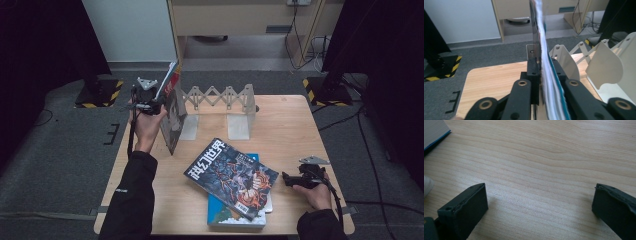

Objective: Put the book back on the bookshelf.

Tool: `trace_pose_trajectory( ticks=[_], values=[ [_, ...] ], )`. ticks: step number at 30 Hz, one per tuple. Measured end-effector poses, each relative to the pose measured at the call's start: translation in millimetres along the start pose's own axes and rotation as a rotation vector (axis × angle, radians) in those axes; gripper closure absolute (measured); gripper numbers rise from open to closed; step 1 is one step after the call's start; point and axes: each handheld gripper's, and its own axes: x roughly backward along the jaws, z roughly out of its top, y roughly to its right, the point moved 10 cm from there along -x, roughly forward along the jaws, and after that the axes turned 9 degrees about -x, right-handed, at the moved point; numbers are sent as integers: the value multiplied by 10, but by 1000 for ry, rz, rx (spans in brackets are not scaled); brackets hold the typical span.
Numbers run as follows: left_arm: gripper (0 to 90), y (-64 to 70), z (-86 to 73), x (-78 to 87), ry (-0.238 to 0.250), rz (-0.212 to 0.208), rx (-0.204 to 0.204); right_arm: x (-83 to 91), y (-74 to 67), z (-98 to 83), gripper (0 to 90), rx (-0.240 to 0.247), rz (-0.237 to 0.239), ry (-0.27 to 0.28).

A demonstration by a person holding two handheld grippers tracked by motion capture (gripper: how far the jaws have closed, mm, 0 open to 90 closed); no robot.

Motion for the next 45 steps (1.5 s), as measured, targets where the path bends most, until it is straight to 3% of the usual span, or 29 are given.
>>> trace_pose_trajectory(
  ticks=[6, 7, 12, 21, 30, 45],
  values=[
    [713, -12, -30, 39, 15, -11, 2, 0, 0, 0, 4, 0, 0, 0],
    [685, -33, -26, 60, 43, -4, -6, 0, 0, 0, 4, 0, 0, 0],
    [614, -84, -11, 131, 85, -15, 12, 1, -2, -1, 4, -2, 1, -1],
    [550, -95, 12, 262, 126, -44, 11, 1, -2, -2, 4, -1, 1, -2],
    [498, -147, 24, 501, 188, -66, 27, 1, -2, -2, 4, -2, 1, -2],
    [409, -78, -295, 825, 216, -133, 33, 1, -2, -2, 4, -3, 1, -2]
  ],
)
